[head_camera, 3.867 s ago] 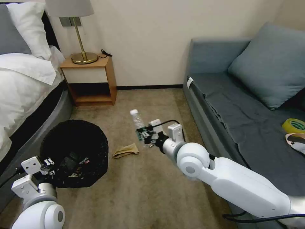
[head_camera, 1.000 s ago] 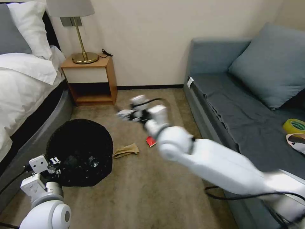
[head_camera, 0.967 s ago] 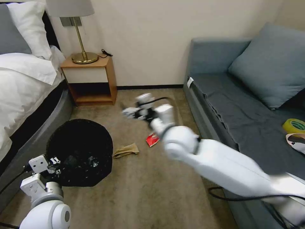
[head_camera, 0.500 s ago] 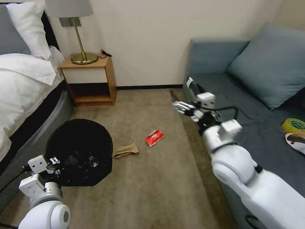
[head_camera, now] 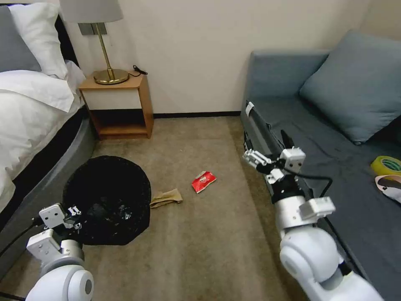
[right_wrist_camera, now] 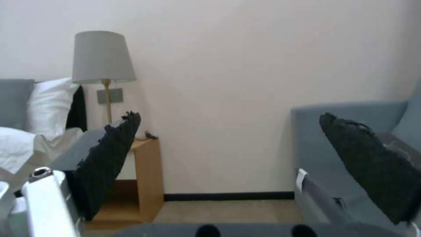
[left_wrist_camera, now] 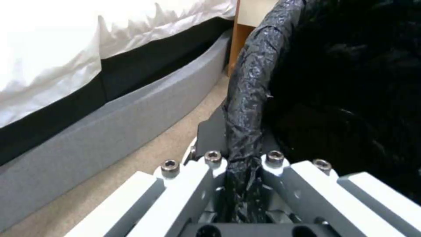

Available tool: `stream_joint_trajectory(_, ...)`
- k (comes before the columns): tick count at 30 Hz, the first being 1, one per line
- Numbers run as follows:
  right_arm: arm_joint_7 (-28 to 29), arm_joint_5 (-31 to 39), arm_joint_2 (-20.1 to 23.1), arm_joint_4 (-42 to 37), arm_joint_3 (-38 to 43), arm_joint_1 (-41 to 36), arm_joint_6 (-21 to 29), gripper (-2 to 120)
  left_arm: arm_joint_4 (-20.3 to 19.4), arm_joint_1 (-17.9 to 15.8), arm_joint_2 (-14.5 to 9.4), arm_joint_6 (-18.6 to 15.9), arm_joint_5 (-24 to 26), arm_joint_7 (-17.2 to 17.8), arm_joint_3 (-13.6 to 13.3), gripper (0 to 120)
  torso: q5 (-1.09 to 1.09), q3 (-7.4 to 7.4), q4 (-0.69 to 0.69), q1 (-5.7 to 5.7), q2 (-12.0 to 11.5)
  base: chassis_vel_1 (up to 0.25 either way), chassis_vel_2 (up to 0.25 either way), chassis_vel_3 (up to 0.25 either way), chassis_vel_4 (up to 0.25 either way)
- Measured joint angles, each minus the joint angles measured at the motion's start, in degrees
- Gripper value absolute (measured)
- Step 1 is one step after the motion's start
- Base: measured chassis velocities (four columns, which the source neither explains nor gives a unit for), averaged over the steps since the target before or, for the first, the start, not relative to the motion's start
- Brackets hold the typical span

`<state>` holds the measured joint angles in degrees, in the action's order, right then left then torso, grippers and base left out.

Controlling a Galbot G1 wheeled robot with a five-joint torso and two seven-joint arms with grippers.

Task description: Pick up the trash bin, then pick up the garbage on the floor and place it into the trash bin.

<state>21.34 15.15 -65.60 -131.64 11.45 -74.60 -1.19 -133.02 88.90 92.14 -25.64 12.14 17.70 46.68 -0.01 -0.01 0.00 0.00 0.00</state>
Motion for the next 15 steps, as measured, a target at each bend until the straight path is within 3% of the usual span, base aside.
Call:
stream_joint_trajectory(6,-1.62,-3.92,-2.18,0.74,0.06,-2.44,-3.34,100,-0.06,0.06,0.0,0.2,-0.12,-0.05,-0.16,3,0.01,0.0,0.0,0.0,0.0,0.0,0.0,0.0,0.0)
stream_joint_trajectory(15,-2.79,-5.08,-2.5,1.29,-0.2,-2.85,-4.22,100,-0.09,0.06,0.0,0.29,-0.14,-0.08,-0.16,3,0.01,0.0,0.0,0.0,0.0,0.0,0.0,0.0,0.0)
